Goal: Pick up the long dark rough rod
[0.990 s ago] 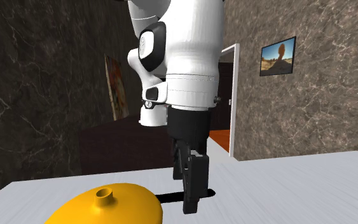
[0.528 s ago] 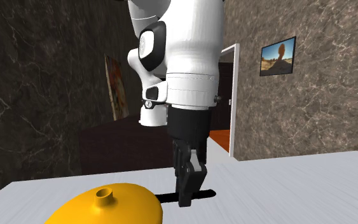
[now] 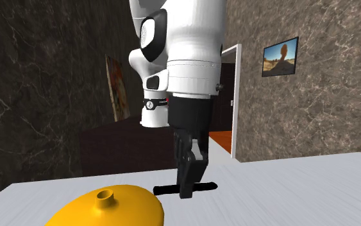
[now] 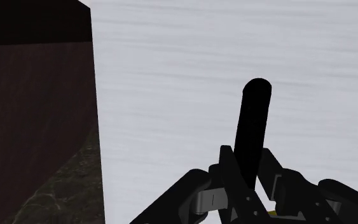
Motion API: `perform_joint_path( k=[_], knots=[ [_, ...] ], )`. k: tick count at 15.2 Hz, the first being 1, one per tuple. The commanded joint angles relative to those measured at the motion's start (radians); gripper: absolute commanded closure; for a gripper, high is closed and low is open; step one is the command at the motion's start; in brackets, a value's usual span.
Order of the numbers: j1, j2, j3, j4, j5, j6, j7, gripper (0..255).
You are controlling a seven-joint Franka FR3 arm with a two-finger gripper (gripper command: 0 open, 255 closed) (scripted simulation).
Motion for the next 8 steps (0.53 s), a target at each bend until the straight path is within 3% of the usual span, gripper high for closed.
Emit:
perform_joint_path(
  k=[1,8],
  knots=[
    [-0.009,-0.023,0.013,-0.005,0.015,-0.017,-0.011,255],
    [-0.040,-0.099,0.054,-0.015,0.070,-0.077,-0.050,255]
  ],
)
